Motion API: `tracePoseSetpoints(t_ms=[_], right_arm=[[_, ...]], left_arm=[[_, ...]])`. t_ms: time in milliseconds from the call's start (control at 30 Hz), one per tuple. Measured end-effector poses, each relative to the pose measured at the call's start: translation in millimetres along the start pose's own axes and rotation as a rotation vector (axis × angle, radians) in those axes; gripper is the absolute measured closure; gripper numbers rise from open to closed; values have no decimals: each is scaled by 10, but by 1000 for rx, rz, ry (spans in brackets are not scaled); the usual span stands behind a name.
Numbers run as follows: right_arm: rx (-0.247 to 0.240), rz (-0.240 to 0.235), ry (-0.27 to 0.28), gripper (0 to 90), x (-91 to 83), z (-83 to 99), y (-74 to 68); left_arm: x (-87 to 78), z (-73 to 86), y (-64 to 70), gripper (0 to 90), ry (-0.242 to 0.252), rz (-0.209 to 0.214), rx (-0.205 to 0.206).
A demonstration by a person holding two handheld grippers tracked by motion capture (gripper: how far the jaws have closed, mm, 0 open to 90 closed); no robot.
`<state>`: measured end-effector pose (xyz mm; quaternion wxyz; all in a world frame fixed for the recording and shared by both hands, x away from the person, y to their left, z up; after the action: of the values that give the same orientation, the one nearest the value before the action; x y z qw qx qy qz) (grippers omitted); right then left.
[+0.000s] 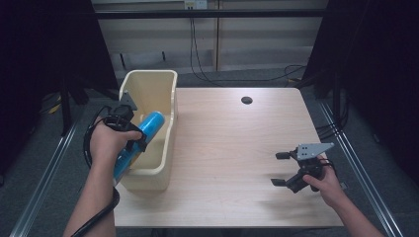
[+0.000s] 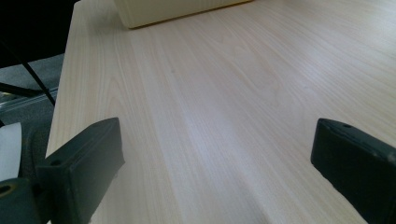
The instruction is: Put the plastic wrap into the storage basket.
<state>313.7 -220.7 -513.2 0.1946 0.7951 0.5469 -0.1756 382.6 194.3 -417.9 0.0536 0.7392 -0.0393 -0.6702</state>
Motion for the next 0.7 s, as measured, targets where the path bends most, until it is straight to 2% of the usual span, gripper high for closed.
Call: tracePoseSetpoints(t_ms=[433, 500, 533, 567, 600, 633, 667, 700], right_arm=[[4, -5, -4, 23, 3, 6, -8], [-1, -3, -8, 23, 4, 9, -7], [-1, -3, -8, 23, 4, 9, -7], [-1, -3, -7, 23, 3, 8, -10], [-2, -4, -7, 23, 3, 7, -11], [1, -7, -7, 23, 0, 6, -14], [-1, -7, -7, 23, -1, 6, -14], [-1, -7, -8, 23, -2, 6, -15]], left_arm=[[-10, -33, 8, 316, -9, -13, 3], [-21, -39, 35, 317, -14, -9, -10], [-38, -53, 39, 319, -13, -12, -2], [-80, -89, 63, 323, 12, -9, 1], [-179, -152, 82, 391, 66, -6, 25], [-276, -200, 136, 635, 103, 41, 9], [-343, -212, 156, 646, 105, 43, 25], [-391, -217, 155, 614, 108, 13, 29]])
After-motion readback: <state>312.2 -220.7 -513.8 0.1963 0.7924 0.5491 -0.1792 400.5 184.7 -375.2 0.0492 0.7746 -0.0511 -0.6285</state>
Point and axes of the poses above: each handheld gripper's, and its own axes: x roughly forward along the jaws, z roughly out of its underside, y roughly to its right, the point moved 10 cm from there along x, roughly forward along the jaws, and after that the axes turned 15 degrees about -x, right-handed, at the moved point
